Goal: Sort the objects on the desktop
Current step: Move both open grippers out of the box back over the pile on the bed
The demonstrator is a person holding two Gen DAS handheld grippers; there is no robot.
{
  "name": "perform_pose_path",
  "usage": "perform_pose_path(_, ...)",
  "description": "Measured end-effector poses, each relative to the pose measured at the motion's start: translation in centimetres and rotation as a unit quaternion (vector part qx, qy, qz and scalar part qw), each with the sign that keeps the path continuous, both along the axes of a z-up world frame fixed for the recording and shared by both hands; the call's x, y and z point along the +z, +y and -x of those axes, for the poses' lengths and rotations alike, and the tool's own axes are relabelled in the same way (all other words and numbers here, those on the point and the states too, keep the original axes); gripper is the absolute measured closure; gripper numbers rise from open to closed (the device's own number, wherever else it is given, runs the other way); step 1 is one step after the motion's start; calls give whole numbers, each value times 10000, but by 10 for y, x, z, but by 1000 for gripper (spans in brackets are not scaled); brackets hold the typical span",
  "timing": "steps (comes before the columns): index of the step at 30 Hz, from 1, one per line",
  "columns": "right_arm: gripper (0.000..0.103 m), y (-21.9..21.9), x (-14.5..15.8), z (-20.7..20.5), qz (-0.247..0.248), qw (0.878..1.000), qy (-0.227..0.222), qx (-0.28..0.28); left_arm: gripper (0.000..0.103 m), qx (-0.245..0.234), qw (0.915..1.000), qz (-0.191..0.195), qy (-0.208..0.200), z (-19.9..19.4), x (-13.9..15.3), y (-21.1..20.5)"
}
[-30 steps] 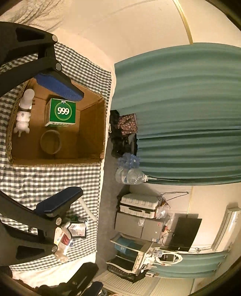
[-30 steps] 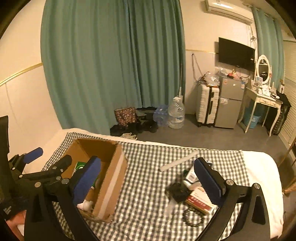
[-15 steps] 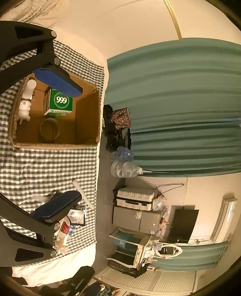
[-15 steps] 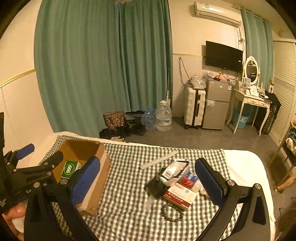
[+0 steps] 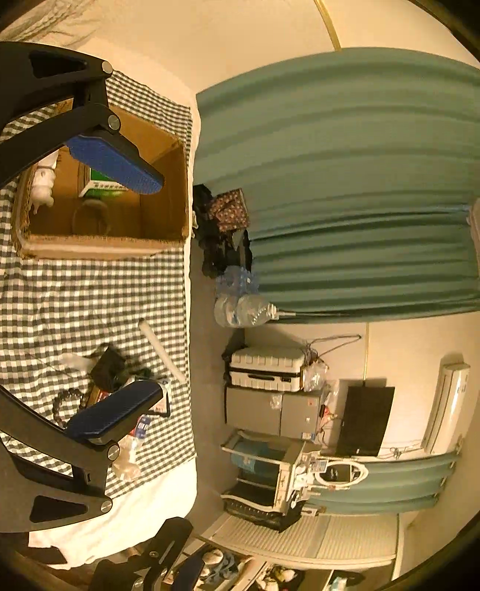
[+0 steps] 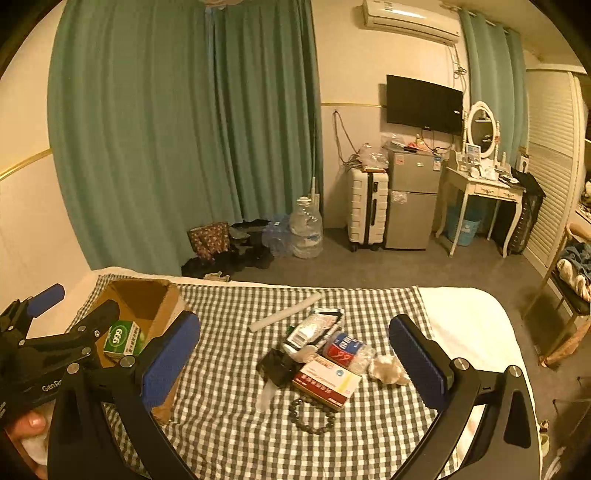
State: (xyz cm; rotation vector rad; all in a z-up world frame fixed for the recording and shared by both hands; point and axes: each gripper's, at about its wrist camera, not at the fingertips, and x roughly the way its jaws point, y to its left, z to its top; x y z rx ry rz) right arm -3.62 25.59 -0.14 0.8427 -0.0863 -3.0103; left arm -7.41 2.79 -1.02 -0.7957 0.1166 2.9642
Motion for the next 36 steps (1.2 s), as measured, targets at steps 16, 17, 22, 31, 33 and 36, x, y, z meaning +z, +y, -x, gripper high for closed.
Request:
perform_pose_path(16, 0, 44, -26, 3, 107, 9995, -199, -201, 0, -205, 9997, 98, -78, 7, -12, 35)
perform_pose_path(17, 0, 44, -27, 4, 114, 9995, -202, -210, 0, -227, 9997, 92, -87, 8, -13, 38)
perform_pose_path(22, 0, 58, -36, 8, 186, 9992, -258, -239, 0, -302, 9994, 114, -151, 14, -20, 51)
perform_pose_path(31, 0, 87, -56, 18, 182, 9982, -400, -418, 0, -505, 9981, 201, -306, 29, -42, 80)
perform_pose_path(33, 0, 94, -62, 21, 202, 9978, -437, -459, 0, -545, 9976, 235, -353, 33, -49, 85)
perform_pose_path(36, 0, 104, -72, 26, 253, 9970, -524, -513, 0, -599, 9969, 239, -457, 39, -62, 92)
